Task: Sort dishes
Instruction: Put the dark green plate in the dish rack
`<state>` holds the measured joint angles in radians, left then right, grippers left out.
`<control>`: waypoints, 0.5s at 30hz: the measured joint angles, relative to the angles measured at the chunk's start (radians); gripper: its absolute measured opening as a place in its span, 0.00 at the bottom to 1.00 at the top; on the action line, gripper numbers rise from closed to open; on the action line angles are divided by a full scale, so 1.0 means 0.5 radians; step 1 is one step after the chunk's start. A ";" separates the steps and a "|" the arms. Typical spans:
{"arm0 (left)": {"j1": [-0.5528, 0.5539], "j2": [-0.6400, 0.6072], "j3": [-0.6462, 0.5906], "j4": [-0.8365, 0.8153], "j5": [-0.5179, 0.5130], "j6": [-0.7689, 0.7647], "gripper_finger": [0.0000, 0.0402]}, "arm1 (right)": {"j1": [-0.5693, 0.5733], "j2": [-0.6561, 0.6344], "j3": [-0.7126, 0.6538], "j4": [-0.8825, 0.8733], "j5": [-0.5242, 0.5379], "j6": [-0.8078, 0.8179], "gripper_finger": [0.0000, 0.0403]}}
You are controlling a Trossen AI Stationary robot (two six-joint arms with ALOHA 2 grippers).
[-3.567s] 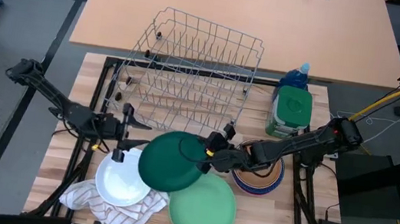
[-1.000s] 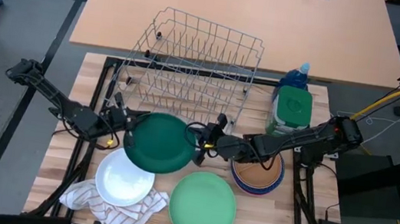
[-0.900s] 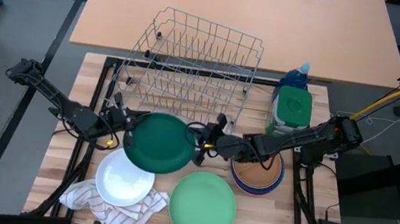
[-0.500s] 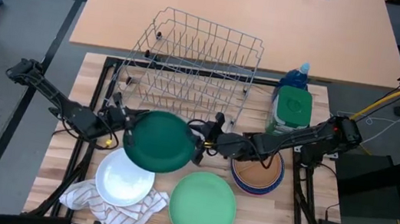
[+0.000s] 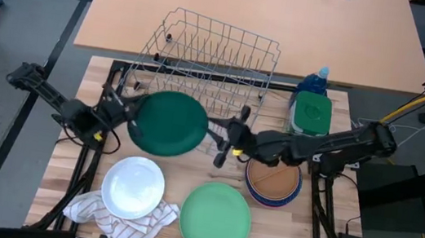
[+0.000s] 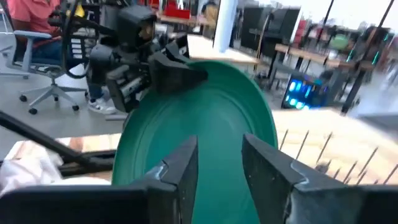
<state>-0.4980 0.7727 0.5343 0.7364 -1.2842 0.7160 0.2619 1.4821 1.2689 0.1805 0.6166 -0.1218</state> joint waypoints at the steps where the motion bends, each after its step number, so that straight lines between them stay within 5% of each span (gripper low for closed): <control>1: 0.017 0.000 0.032 0.047 -0.008 0.078 0.01 | 0.000 -0.024 0.011 -0.001 0.001 -0.062 0.31; 8: 0.250 0.000 0.284 0.158 -0.011 0.522 0.01 | 0.000 -0.207 0.021 -0.077 0.049 -0.427 0.31; 15: 0.663 0.002 0.492 0.158 0.045 0.644 0.00 | -0.002 -0.417 0.021 -0.428 0.293 -0.559 0.31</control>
<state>-0.1664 0.7738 0.7804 0.8155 -1.2616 1.0378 0.2611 1.2738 1.2793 -0.0333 0.7632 -0.4014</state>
